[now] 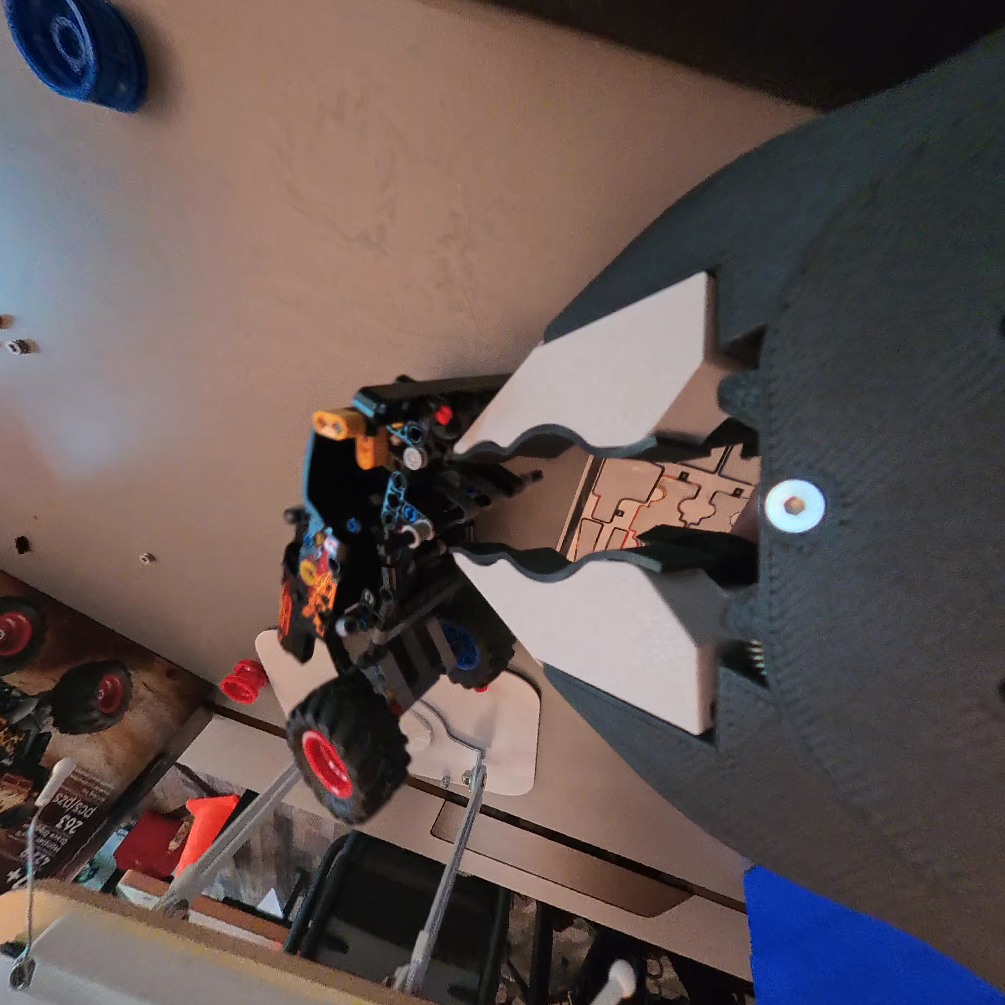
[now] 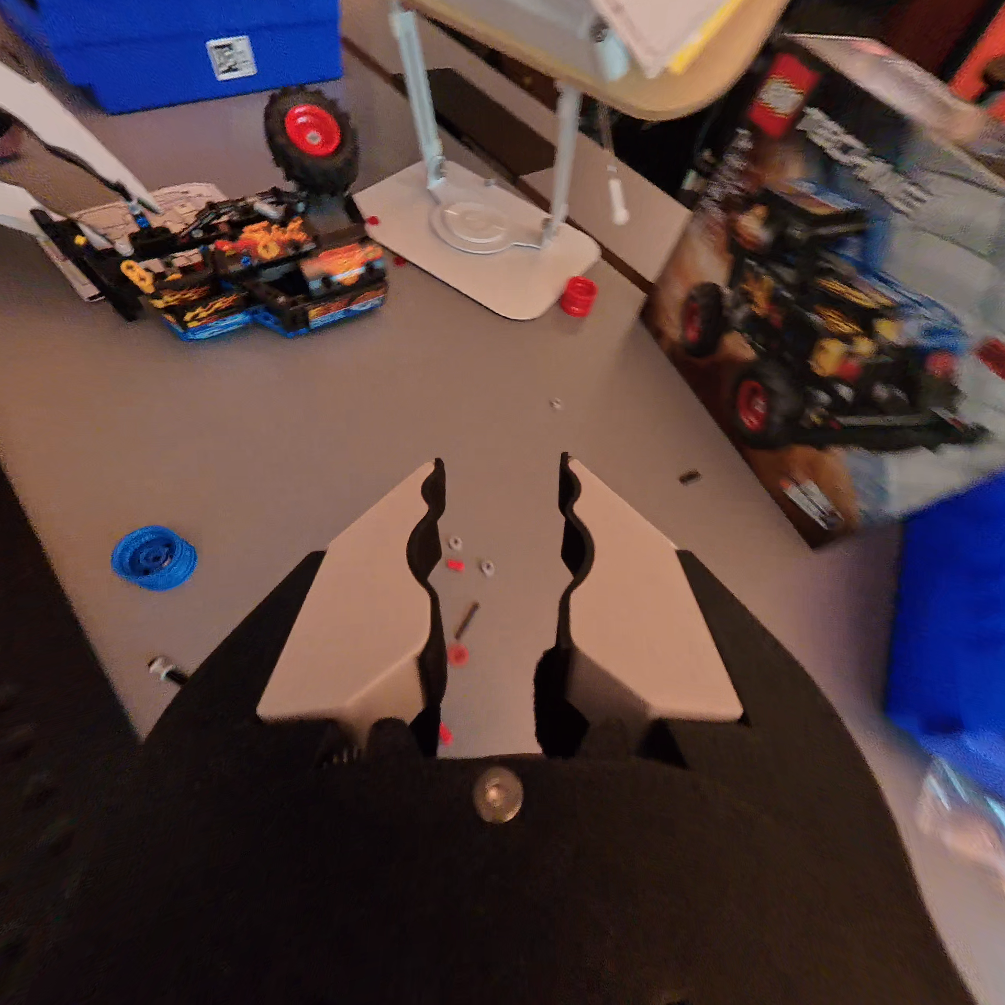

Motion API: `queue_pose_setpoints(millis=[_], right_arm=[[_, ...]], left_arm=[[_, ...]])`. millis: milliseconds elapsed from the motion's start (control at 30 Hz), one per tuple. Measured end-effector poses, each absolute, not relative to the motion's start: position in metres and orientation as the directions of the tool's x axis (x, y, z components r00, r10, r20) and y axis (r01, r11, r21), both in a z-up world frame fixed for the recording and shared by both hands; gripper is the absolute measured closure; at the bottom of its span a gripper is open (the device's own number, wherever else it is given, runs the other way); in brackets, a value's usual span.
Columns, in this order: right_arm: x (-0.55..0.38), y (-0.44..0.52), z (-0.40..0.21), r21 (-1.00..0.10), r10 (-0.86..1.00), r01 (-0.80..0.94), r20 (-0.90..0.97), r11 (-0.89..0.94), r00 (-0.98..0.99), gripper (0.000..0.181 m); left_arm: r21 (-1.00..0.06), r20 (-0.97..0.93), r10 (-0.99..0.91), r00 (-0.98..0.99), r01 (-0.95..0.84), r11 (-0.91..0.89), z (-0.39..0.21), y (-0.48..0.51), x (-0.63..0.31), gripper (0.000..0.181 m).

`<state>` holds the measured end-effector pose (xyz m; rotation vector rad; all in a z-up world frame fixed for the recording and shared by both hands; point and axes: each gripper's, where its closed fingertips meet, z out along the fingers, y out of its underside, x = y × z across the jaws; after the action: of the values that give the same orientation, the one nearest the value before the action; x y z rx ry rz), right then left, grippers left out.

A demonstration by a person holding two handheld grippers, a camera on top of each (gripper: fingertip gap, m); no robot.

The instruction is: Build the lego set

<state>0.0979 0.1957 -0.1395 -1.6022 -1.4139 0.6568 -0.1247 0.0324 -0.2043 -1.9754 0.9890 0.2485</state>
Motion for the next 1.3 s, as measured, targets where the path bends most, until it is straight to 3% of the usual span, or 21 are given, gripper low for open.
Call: queue_pose_setpoints(millis=[200,367,733,900,1033,1300], right_arm=[[0.181,0.196,-0.117,-0.881,0.915,0.471,0.156,-0.042,0.373,0.143],[0.187,0.157,-0.122,-0.881,0.942,0.471,0.122,-0.043,0.313,0.142],[0.072,0.053,-0.187,-0.811,0.998,0.581,0.066,0.067,-0.024,0.131],[0.01,0.051,-0.192,-0.797,0.998,0.603,-0.002,0.036,-0.063,0.117],[-0.027,0.06,-0.189,-0.799,0.994,0.602,-0.07,-0.006,-0.082,0.106],[-0.051,0.083,-0.184,-0.821,0.995,0.57,-0.072,-0.019,-0.071,0.105]], left_arm=[[-0.644,-0.505,-0.536,0.676,-0.709,-0.287,-0.196,0.021,-0.124,0.15],[-0.646,-0.514,-0.526,0.677,-0.709,-0.281,-0.187,0.006,-0.121,0.149],[-0.673,-0.481,-0.481,0.733,-0.66,-0.334,-0.182,-0.024,-0.132,0.146],[-0.612,-0.469,-0.518,0.715,-0.686,-0.393,-0.196,-0.012,-0.134,0.133],[-0.608,-0.481,-0.507,0.716,-0.688,-0.395,-0.188,-0.014,-0.145,0.132],[-0.555,-0.613,-0.277,0.74,-0.652,-0.516,-0.13,-0.051,-0.258,0.135]])
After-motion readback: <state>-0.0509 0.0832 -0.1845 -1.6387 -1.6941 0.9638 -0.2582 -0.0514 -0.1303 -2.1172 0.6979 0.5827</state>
